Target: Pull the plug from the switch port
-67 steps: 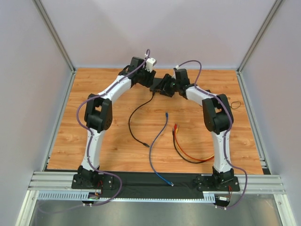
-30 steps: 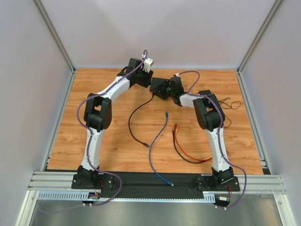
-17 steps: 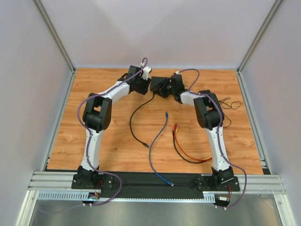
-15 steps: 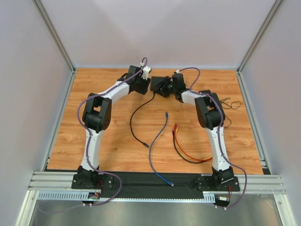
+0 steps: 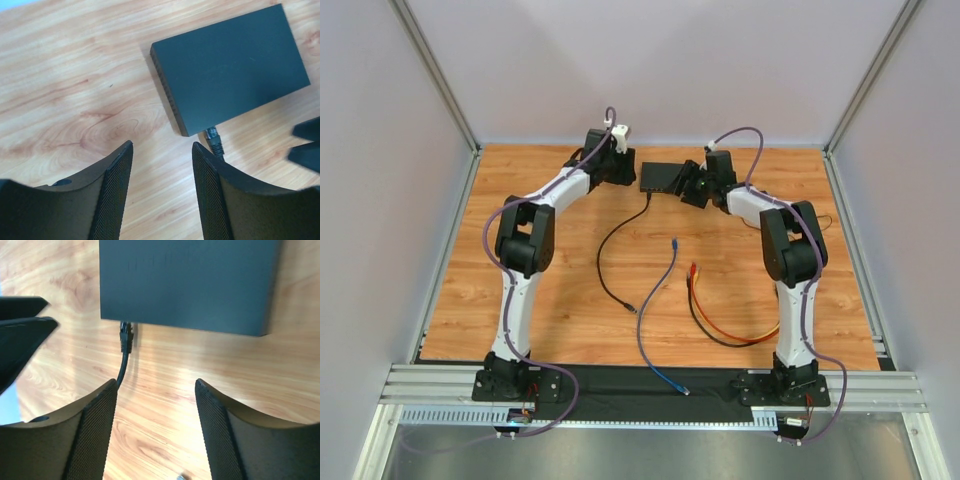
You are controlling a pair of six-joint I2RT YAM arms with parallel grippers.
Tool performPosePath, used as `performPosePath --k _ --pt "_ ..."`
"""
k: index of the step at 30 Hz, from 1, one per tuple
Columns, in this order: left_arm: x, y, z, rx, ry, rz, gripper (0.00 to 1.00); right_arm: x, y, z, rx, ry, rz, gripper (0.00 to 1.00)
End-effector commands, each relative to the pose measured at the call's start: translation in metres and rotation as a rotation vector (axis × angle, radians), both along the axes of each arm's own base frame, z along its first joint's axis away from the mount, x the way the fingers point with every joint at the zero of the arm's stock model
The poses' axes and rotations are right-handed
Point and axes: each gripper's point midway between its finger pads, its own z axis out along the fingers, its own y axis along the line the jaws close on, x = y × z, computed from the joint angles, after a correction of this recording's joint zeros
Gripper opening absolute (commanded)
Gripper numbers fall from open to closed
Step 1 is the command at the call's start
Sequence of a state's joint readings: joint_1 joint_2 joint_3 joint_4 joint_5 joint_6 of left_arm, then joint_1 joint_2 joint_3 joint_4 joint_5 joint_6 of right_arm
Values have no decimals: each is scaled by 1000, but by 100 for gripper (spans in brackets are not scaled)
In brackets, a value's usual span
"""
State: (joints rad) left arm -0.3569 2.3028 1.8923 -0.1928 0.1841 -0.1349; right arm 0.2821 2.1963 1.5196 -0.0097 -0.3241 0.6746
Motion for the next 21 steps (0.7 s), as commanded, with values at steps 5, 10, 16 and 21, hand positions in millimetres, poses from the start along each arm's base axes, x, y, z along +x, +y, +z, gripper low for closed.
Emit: performPosePath --k 5,10,16,21 --pt "17 -10 1 -199 36 11 61 30 -52 42 -160 -105 -64 69" --pt "18 -17 -6 -279 75 8 61 43 -64 39 -135 -104 -83 72" --pt "25 -29 -1 -380 53 -12 64 65 -53 25 -114 -130 0 74" --pt "29 -37 -6 -424 79 -18 64 78 -45 17 -80 -132 23 74"
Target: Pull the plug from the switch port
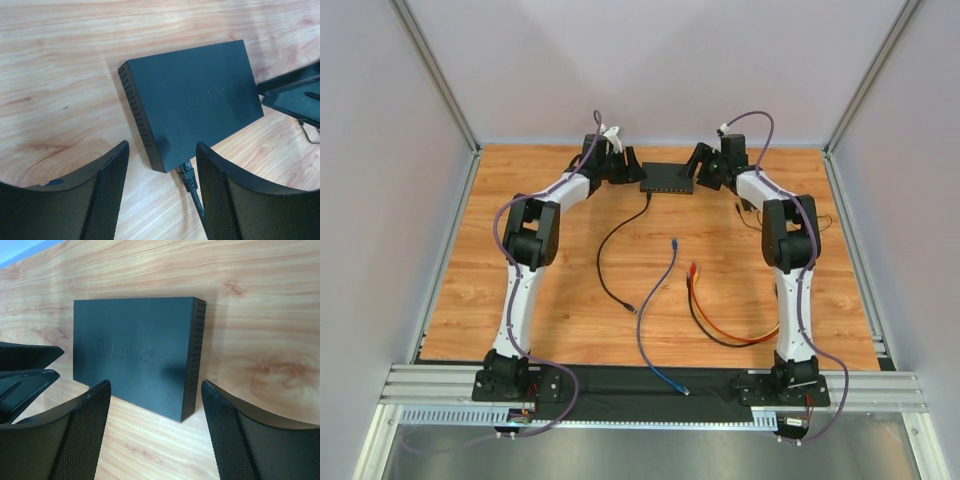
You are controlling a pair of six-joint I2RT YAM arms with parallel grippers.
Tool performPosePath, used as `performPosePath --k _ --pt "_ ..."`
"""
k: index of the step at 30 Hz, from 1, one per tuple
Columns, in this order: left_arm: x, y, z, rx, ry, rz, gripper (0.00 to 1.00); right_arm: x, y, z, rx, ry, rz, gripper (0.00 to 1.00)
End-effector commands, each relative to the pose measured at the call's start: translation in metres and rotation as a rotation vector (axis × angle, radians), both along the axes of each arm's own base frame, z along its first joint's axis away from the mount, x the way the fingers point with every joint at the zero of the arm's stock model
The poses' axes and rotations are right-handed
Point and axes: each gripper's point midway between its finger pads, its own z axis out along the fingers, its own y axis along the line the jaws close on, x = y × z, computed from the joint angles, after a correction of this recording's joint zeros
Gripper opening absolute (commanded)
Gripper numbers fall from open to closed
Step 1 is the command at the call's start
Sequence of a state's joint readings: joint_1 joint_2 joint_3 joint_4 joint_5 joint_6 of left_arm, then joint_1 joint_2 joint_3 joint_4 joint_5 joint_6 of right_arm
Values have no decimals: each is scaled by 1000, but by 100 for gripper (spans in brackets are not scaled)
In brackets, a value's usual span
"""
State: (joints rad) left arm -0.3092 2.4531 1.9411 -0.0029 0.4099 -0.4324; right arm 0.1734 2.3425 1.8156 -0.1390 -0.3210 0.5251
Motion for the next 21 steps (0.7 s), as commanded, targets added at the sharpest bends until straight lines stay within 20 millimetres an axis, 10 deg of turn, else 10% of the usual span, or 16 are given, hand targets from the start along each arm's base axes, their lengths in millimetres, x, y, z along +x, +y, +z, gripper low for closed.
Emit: performPosePath --k 1,14,21 --pt "8 -12 18 -99 -27 -21 64 16 14 16 25 -55 59 74" --pt "-29 -28 23 -298 63 -29 55 19 66 12 114 -46 206 73" --pt "-43 -3 33 -210 25 62 55 13 33 23 -32 -48 62 74"
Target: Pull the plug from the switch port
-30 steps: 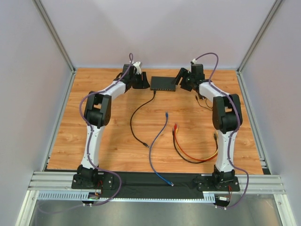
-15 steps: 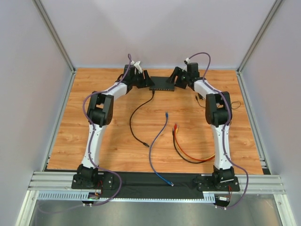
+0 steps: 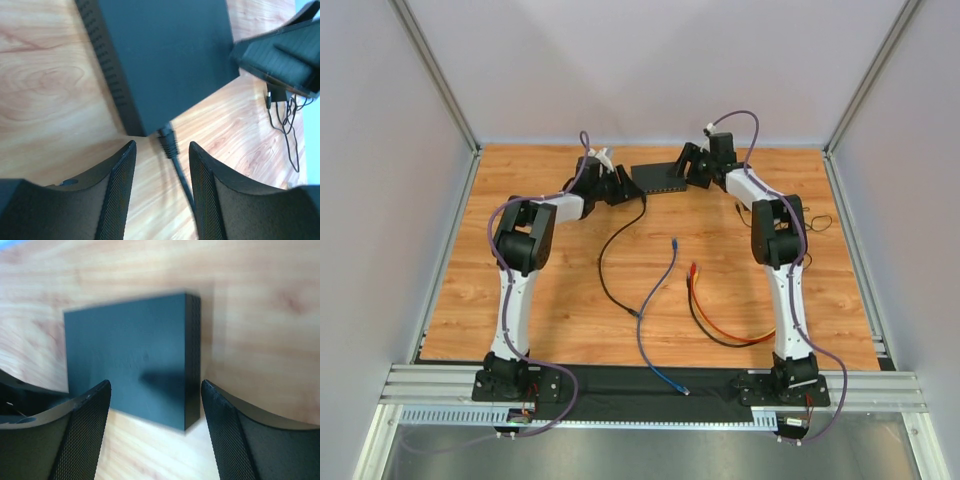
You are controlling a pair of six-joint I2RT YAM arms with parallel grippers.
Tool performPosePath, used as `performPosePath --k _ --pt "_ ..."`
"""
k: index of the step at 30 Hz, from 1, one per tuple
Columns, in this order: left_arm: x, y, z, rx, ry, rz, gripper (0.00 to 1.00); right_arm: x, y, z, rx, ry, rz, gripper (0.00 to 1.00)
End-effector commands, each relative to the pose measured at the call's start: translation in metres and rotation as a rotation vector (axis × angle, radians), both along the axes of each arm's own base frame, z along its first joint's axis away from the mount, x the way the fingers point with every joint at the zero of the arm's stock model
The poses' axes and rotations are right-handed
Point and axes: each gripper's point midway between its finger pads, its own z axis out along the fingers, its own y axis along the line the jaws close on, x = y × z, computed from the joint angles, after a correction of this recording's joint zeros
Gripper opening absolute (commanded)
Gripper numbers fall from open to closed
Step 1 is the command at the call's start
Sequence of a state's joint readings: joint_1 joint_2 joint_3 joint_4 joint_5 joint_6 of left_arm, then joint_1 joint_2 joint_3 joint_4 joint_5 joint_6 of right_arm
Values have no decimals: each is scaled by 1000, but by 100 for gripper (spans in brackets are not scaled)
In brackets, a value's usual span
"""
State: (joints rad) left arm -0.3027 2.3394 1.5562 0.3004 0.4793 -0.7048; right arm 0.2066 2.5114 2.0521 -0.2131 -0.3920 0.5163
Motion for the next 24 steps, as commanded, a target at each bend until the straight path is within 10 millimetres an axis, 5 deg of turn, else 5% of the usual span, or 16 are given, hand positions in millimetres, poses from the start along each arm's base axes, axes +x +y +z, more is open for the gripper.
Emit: performPosePath --k 1,8,12,24 --pt "9 -1 61 37 -158 3 55 -14 -9 43 -87 -58 -48 75" --pt "17 15 82 238 -263 -38 56 -41 -19 60 -78 -40 -105 75" --pt "29 4 101 265 -345 -139 55 -53 -13 70 -9 -30 -101 75" --pt "44 -15 64 249 -242 -236 45 -68 53 53 310 -8 -47 63"
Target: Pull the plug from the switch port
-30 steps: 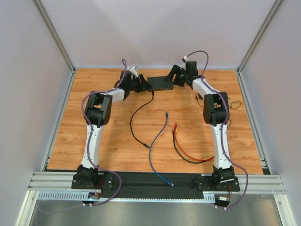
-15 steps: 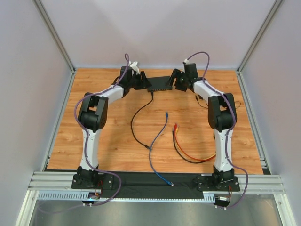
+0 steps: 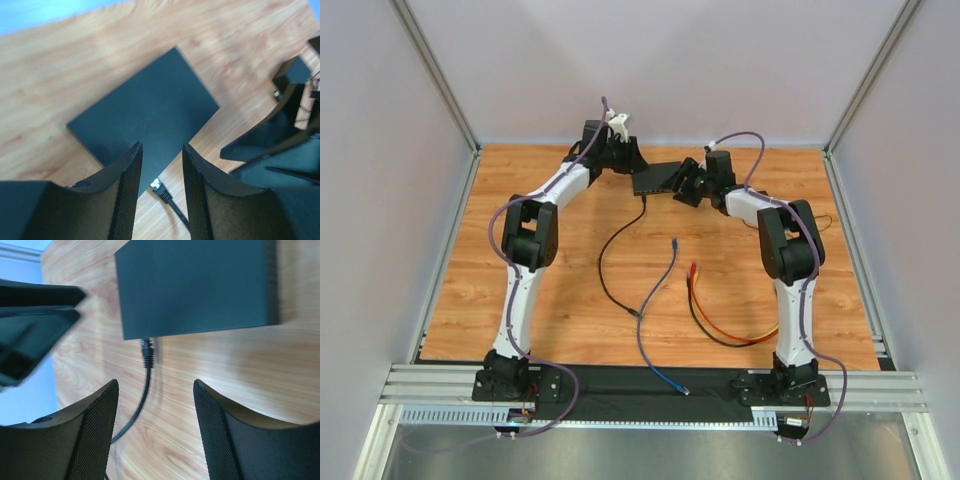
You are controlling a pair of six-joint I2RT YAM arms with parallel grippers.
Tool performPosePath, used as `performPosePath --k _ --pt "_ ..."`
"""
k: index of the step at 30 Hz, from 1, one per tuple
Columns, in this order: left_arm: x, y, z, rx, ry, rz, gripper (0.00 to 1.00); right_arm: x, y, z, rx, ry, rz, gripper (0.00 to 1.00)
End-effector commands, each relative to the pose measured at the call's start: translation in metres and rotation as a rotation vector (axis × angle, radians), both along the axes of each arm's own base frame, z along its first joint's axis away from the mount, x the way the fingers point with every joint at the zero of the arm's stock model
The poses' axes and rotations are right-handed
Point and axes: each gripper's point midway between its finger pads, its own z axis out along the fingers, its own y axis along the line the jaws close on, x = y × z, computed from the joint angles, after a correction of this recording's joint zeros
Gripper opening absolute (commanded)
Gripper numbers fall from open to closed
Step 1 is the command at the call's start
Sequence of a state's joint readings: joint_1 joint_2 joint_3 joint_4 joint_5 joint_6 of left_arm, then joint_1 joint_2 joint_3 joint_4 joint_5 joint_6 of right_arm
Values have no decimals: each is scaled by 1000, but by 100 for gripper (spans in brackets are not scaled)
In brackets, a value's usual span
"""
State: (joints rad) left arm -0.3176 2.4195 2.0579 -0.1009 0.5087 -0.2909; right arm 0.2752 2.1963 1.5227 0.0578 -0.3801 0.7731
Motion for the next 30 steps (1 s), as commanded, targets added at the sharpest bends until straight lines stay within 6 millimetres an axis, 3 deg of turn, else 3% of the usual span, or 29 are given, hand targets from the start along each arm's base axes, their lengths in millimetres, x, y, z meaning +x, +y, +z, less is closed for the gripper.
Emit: performPosePath --k 1,7,14,30 --pt "-4 1 -22 28 76 -15 45 11 29 27 148 -86 16 63" --pt "-5 -3 -30 19 102 -17 42 12 42 9 177 -51 -3 58" --pt "-13 3 -53 89 205 23 40 12 56 -15 196 7 -9 51" --pt "-23 8 -65 102 276 36 37 20 70 -43 221 54 -29 40"
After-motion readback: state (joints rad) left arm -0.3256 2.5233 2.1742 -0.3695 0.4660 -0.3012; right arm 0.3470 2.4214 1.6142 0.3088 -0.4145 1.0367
